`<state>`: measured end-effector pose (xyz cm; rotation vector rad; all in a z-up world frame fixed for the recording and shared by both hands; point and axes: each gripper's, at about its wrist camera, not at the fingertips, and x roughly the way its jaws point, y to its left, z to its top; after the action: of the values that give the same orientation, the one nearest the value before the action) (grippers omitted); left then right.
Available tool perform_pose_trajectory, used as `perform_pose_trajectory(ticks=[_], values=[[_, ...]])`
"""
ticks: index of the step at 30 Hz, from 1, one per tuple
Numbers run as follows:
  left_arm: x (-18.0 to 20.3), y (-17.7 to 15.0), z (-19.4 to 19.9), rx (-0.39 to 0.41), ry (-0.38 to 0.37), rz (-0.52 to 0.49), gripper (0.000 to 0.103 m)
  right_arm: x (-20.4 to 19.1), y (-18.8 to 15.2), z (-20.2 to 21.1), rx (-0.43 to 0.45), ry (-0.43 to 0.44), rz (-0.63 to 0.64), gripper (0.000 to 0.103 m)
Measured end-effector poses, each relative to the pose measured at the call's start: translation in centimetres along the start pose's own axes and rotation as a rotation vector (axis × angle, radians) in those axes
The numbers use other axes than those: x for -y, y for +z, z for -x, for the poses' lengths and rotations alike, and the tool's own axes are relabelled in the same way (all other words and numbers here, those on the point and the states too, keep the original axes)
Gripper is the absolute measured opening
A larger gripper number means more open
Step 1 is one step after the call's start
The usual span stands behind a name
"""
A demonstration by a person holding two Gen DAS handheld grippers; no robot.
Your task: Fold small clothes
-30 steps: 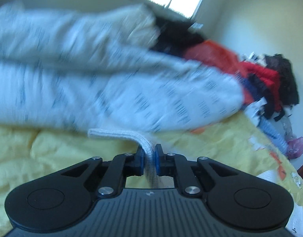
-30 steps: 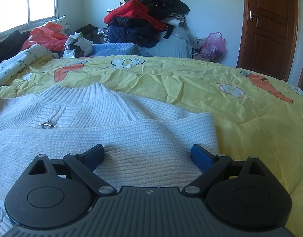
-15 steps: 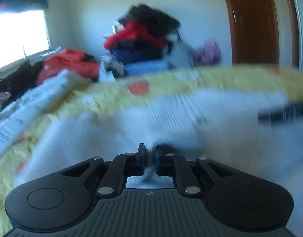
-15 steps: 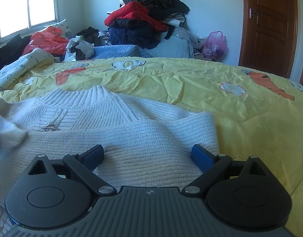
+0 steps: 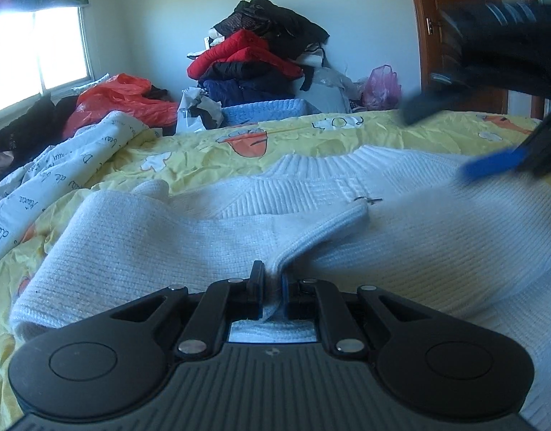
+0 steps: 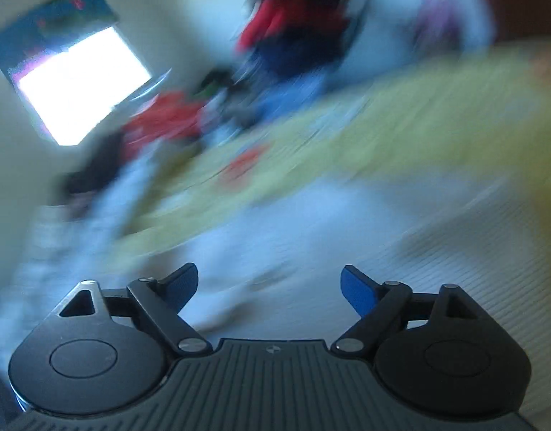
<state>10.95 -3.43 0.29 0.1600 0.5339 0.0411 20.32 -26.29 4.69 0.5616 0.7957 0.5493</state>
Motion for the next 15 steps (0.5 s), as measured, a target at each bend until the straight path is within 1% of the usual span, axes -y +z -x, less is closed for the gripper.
perform_pose_trajectory(ticks=[1,2,3,4,5,7,8,11,14,15], values=[[-0.1,0.0,0.0,0.002,-0.004,0.006,0.009,-0.1,-0.1,-1.3,-0.069,0.054,-0.071,0.085],[-0.2,0.1,0.0,0.004,-0.006,0.011,0.009,-0.1,-0.3,-2.6,-0.121,0.088,-0.133,0.079],[-0.3,0.1,0.1,0.007,-0.008,0.016,0.009,-0.2,-0.6,-3.8,-0.161,0.106,-0.179,0.072],[-0.4,0.1,0.1,0.010,-0.010,0.020,0.009,-0.4,-0.8,-4.9,-0.197,0.115,-0.199,0.070],[-0.4,0.1,0.2,0.011,-0.013,0.023,0.009,-0.6,-1.0,-5.8,-0.219,0.113,-0.207,0.067],[-0.5,0.0,0.3,0.014,-0.017,0.030,0.009,-0.8,-1.2,-7.3,-0.241,0.096,-0.227,0.066],[-0.6,0.1,0.3,0.015,-0.017,0.031,0.009,-0.9,-1.2,-7.7,-0.238,0.101,-0.242,0.061],[-0.7,0.1,0.2,0.013,-0.020,0.037,0.009,-0.8,-0.8,-8.7,-0.235,0.099,-0.274,0.013],[-0.8,0.2,0.1,0.003,-0.028,0.038,0.011,-1.0,-1.3,-8.9,-0.216,0.065,-0.215,0.012],[-1.0,0.2,0.3,0.003,-0.041,0.039,0.014,-1.0,-1.3,-8.7,-0.205,0.072,-0.211,0.012]])
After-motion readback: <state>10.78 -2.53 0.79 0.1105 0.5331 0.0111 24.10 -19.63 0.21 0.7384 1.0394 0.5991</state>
